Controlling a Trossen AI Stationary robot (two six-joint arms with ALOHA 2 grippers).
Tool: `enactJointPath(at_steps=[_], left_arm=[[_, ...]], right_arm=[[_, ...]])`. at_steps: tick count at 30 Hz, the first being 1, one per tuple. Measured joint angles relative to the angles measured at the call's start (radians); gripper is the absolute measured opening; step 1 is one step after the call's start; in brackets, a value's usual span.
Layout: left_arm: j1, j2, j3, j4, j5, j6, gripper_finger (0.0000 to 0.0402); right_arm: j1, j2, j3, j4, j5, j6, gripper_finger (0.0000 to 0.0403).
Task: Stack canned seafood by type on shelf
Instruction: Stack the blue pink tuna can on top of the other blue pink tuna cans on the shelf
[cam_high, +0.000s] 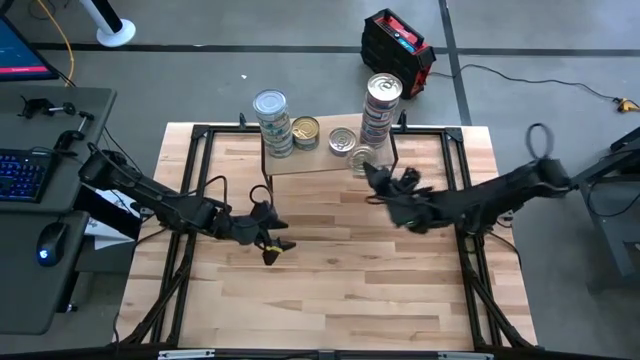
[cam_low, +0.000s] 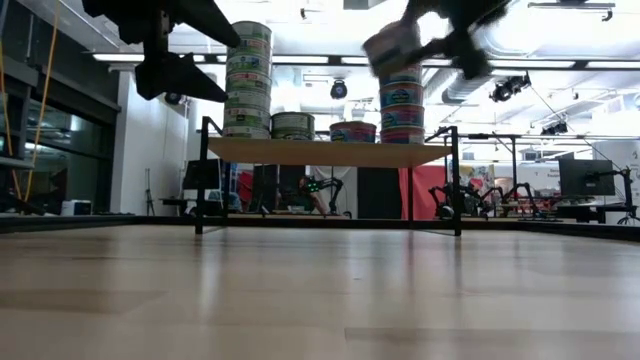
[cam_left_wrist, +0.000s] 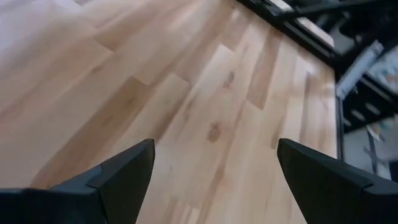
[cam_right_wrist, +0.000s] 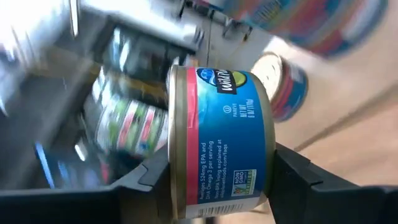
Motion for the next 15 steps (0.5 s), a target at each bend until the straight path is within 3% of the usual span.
enactJointPath(at_steps=[4,10,15], left_arm=[[-0.001,0.000,0.000,-0.009,0.068,0.048,0.0333],[-0.001,-0.001,0.000,-0.013,0.111,0.083,0.0333],[-0.001,-0.003,0.000,-0.021,0.170,0.083,0.0333]], right_arm=[[-0.048,0.158,0.000,0.273,0.073,0.108,0.0166],[-0.160,0.337,0.002,0.655,0.057,0.016,0.0166],[-0.226,0.382,0.071,0.613,0.012,-0.005,0.0166]])
